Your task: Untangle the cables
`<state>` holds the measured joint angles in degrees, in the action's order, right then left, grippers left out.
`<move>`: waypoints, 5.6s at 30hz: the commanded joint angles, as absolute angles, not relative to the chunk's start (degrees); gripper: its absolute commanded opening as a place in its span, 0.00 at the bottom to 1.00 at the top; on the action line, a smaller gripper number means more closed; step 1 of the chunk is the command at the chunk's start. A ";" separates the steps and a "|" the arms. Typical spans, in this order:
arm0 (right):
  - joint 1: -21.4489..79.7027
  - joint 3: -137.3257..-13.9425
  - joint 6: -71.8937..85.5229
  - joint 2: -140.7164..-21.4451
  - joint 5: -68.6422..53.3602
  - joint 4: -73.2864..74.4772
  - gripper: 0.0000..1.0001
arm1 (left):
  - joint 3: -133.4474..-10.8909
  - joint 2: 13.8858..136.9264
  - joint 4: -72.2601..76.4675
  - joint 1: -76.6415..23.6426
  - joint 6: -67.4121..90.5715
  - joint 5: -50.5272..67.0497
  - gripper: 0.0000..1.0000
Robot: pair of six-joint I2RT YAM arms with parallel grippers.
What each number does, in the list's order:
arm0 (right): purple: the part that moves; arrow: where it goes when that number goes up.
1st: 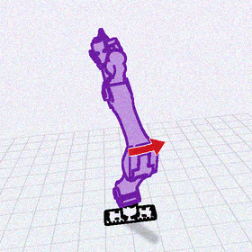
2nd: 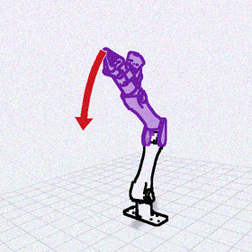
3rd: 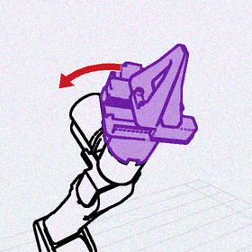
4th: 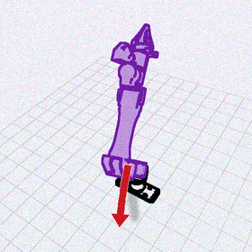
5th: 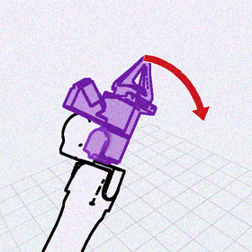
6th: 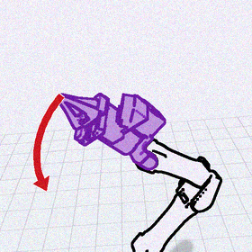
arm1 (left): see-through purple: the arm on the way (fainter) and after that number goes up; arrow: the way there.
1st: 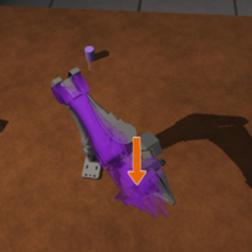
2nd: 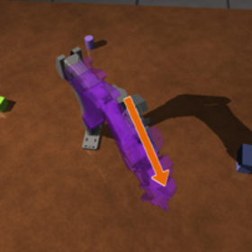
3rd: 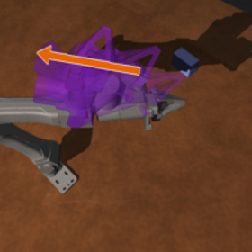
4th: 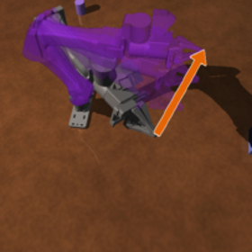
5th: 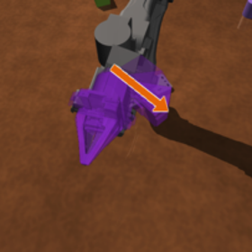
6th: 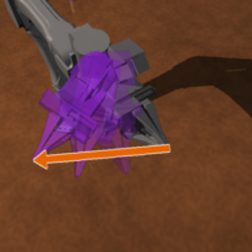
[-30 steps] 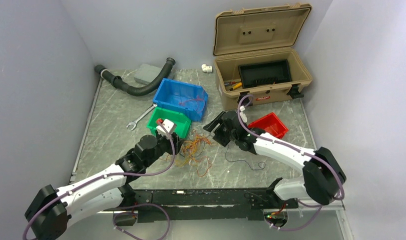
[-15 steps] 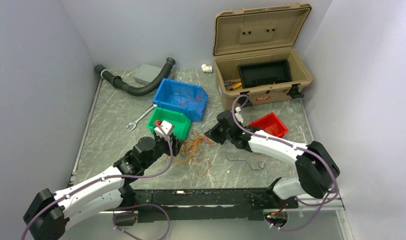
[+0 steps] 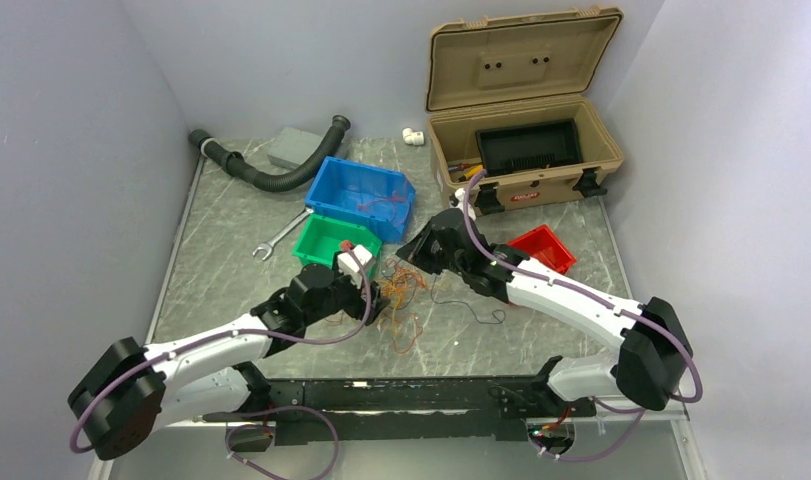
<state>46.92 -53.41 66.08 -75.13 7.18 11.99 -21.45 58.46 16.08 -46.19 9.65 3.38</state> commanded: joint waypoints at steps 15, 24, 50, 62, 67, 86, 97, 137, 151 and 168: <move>48.69 -61.38 47.18 -55.86 25.00 20.93 0.00 | -39.99 84.89 1.41 -45.60 9.41 3.43 0.70; 46.52 -73.41 36.05 -51.49 29.21 24.95 0.00 | -40.36 84.01 1.59 -45.30 9.75 2.54 0.68; 38.52 -74.61 32.17 -49.24 38.15 28.28 0.00 | -27.91 63.93 11.67 -45.04 9.84 0.16 0.71; 36.63 -70.10 33.62 -46.47 44.15 35.35 0.00 | -27.27 62.90 12.12 -45.09 9.55 0.18 0.71; 35.63 -68.74 32.81 -45.89 45.31 36.33 0.00 | -27.17 62.52 11.92 -45.01 9.37 0.18 0.71; 11.69 -64.34 33.67 -51.26 30.48 39.49 0.00 | -26.85 61.37 11.97 -45.02 9.20 -1.05 0.72; 10.91 -72.14 45.62 -55.54 47.81 48.88 0.00 | -26.28 60.03 11.76 -45.02 8.96 -1.67 0.72; 10.04 -48.61 48.02 -56.59 22.27 30.98 0.00 | -26.19 59.53 11.55 -45.08 8.70 -2.00 0.72; -1.87 -40.35 47.04 -70.16 9.75 20.01 0.00 | -25.94 58.62 11.13 -45.06 8.69 -2.32 0.72; 1.32 -44.35 37.47 -60.13 12.98 22.95 0.71 | -27.72 62.74 10.11 -45.07 8.84 -1.40 0.78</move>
<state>-1.61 -41.36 44.91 -65.65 13.39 23.55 -26.15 60.77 9.85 -45.19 9.47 -1.41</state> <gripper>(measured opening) 0.707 0.771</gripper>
